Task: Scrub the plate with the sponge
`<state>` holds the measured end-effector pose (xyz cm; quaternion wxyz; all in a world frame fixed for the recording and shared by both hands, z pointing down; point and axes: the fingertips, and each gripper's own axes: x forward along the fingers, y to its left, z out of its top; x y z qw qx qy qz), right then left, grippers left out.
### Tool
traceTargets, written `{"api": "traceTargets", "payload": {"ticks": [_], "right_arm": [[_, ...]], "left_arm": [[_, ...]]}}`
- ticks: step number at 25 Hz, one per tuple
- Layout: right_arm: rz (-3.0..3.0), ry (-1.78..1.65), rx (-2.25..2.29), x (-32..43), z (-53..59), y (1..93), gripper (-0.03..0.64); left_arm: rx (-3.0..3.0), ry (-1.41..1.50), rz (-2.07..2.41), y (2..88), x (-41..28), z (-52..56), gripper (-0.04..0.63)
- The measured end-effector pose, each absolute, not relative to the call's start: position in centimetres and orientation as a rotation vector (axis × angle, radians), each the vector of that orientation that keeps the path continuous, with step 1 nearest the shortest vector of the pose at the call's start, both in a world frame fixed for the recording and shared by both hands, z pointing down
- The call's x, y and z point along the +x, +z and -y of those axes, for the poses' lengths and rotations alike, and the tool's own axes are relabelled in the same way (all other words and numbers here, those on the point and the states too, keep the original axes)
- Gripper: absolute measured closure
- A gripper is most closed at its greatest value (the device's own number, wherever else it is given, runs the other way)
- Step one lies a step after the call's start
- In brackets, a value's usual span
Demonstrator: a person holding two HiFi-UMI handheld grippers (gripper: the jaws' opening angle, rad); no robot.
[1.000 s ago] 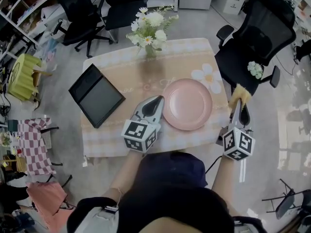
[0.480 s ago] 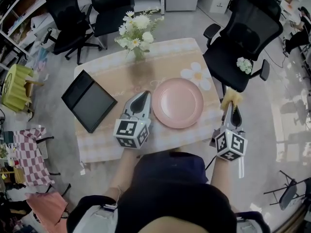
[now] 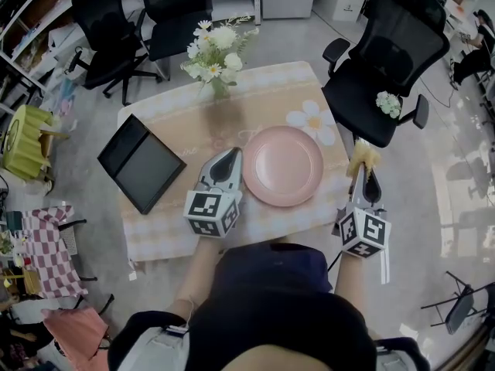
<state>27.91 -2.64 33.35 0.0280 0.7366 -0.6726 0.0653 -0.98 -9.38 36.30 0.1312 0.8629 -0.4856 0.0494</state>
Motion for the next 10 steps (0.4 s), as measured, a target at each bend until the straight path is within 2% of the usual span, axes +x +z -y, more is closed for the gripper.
{"api": "traceTargets", "payload": {"ticks": [10], "right_arm": [[2.055, 0.237, 2.262, 27.79, 3.26, 33.61, 0.574]], "left_arm": [[2.492, 0.143, 1.389, 36.73, -0.55, 9.57, 0.580]]}}
